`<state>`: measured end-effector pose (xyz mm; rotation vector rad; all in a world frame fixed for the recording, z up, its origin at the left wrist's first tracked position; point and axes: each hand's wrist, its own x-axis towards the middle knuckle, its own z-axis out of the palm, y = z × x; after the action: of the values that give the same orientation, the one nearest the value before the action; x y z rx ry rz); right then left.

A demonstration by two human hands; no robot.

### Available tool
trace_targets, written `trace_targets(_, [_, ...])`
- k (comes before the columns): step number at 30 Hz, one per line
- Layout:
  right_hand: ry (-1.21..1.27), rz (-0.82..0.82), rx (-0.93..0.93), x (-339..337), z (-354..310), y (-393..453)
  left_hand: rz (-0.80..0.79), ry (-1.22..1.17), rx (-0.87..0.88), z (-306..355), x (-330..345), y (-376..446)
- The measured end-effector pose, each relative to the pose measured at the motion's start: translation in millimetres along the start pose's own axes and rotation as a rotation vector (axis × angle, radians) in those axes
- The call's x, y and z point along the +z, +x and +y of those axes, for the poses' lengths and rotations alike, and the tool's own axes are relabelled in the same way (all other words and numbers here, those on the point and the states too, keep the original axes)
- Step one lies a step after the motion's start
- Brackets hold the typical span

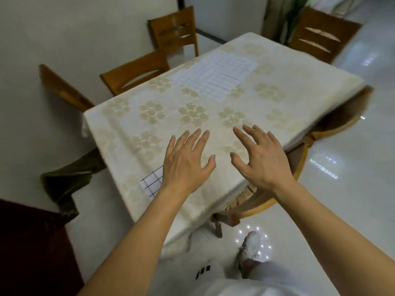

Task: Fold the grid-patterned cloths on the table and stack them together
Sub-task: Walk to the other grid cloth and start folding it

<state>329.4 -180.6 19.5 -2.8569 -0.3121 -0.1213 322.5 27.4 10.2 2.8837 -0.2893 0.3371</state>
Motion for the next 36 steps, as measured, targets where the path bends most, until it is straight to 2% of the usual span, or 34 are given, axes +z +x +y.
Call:
trace_targets(6, [0.008, 0.078, 0.230, -18, 68, -38, -0.056, -0.067, 0.213, 74, 24, 33])
trace_targets(17, [0.035, 0.181, 0.520, -46, 217, -107, -0.120, -0.146, 0.490, 243, 81, 80])
trace_targets(29, [0.005, 0.278, 0.659, -99, 403, -161, -0.131, -0.168, 0.611, 450, 134, 132])
trace_targets(36, [0.015, 0.304, 0.694, -116, 472, -170, -0.122, -0.153, 0.664, 517, 157, 150])
